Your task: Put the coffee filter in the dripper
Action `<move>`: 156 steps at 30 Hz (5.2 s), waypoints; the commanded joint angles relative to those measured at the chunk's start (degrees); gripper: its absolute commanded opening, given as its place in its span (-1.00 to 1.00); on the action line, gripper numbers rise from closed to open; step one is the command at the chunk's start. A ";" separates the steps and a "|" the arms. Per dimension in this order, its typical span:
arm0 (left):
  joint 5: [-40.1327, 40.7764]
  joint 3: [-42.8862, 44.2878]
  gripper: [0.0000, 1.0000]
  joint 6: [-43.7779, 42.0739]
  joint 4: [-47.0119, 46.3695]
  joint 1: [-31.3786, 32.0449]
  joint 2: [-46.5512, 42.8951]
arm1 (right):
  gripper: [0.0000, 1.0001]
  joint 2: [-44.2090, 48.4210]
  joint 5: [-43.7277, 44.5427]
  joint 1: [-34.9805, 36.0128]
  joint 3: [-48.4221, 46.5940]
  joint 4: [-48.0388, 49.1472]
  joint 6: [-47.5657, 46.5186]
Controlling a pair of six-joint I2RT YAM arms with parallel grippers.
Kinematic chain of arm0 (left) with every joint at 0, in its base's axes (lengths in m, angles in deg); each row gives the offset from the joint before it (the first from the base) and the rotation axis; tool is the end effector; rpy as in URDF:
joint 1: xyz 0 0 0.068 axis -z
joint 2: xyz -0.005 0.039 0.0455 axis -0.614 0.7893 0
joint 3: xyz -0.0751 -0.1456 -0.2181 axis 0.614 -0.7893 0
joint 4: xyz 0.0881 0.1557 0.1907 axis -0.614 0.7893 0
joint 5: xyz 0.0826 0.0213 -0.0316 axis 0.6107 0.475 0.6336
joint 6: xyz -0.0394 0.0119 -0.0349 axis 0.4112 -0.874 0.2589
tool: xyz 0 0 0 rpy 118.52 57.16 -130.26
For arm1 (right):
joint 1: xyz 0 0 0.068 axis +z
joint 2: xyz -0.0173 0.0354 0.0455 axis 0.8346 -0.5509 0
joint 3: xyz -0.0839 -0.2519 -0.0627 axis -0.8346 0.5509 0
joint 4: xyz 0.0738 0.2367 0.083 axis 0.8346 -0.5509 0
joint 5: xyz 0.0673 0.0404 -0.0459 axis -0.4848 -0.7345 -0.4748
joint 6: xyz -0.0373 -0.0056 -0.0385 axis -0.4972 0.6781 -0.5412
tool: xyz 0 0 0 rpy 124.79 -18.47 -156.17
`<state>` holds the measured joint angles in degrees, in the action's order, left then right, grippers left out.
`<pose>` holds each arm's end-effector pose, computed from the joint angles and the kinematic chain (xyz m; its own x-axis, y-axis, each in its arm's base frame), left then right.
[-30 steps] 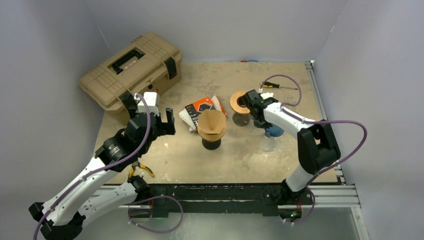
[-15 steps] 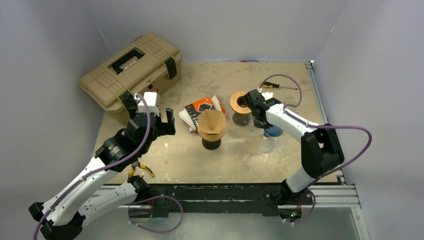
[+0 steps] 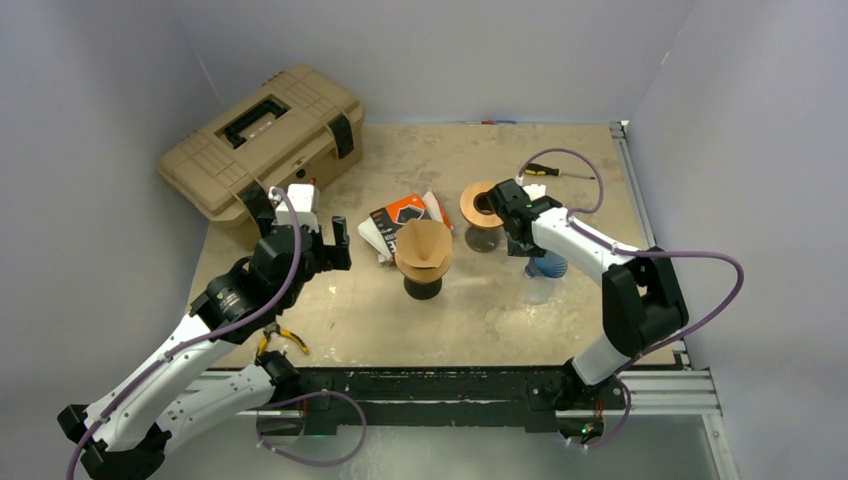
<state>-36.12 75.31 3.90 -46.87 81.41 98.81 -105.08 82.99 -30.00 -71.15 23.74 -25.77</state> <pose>0.1201 -0.0865 0.3554 -0.3869 -0.0839 -0.9183 0.0568 0.9918 -0.1145 0.2789 0.1191 0.2140 -0.8532 0.0635 -0.5177 0.2278 0.9382 -0.2605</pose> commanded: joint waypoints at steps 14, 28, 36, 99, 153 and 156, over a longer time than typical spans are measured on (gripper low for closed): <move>0.04 0.79 0.99 -0.24 -0.26 0.12 -0.55 | -0.29 6.28 -7.85 0.20 -1.44 2.05 -2.64; 0.13 0.79 0.99 -0.23 -0.18 0.07 -0.38 | -0.30 8.83 -13.51 0.32 2.11 2.68 -2.95; 0.07 0.80 0.99 -0.23 -0.22 0.09 -0.55 | -0.23 13.14 -12.10 0.28 2.18 2.12 -1.77; -0.48 0.72 0.99 -0.24 -0.46 0.08 -0.72 | -0.60 17.46 -42.22 -26.39 18.68 17.69 -2.67; -0.31 0.69 0.99 -0.24 -0.40 0.14 0.15 | -1.00 22.09 -39.86 -19.75 -13.70 9.01 -3.46; -0.31 0.69 0.99 -0.23 -0.41 0.13 0.20 | -1.00 19.69 -38.82 -16.19 -14.87 10.10 -2.21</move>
<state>-36.60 75.29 3.90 -46.87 81.41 98.90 -83.76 43.99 -49.85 -82.13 29.88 -30.10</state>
